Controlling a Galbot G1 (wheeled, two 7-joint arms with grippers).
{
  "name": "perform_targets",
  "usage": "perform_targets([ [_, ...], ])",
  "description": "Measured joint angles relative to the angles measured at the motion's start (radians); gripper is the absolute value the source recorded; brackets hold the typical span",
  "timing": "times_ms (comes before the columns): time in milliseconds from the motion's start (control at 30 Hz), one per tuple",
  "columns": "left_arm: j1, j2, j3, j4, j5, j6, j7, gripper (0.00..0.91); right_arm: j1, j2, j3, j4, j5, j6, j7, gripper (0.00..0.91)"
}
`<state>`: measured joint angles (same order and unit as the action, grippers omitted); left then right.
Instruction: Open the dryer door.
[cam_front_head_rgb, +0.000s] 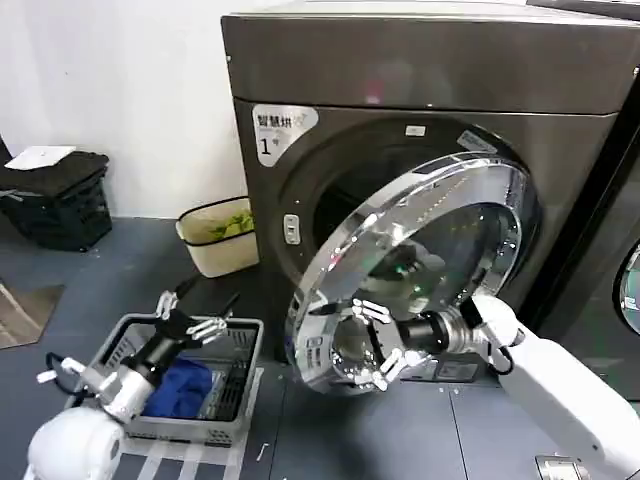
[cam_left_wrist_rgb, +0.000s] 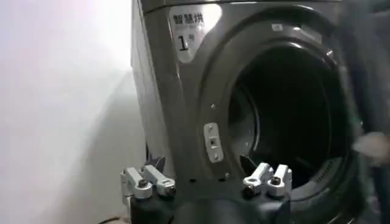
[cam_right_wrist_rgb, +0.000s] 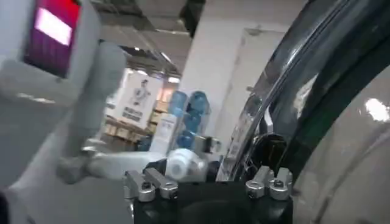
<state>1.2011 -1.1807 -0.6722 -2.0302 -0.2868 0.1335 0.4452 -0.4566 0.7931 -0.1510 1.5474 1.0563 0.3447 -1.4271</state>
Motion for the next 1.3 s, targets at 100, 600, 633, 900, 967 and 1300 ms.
perform_targets([
  [100, -0.048, 0.008, 0.030, 0.041, -0.005, 0.000, 0.006, 0.907, -0.023, -0.024, 0.039, 0.015, 0.013, -0.008, -0.019, 0.907],
  [600, -0.256, -0.002, 0.214, 0.208, -0.015, -0.001, 0.081, 0.907, -0.202, -0.155, 0.297, 0.052, 0.027, -0.002, -0.010, 0.907],
  [633, -0.269, -0.005, 0.231, 0.218, -0.014, -0.002, 0.085, 0.907, -0.230, -0.163, 0.321, 0.059, 0.027, -0.002, -0.010, 0.907],
  [900, -0.374, -0.029, 0.344, 0.265, -0.018, -0.010, 0.109, 0.907, -0.539, -0.220, 0.610, 0.133, 0.058, 0.019, -0.011, 0.907],
  [967, -0.387, -0.033, 0.372, 0.262, -0.019, -0.013, 0.115, 0.907, -0.620, -0.219, 0.687, 0.153, 0.064, 0.022, -0.012, 0.907],
  [1300, -0.423, -0.048, 0.499, 0.238, -0.038, -0.027, 0.119, 0.907, -1.022, -0.173, 1.129, 0.254, 0.098, 0.022, -0.009, 0.907],
])
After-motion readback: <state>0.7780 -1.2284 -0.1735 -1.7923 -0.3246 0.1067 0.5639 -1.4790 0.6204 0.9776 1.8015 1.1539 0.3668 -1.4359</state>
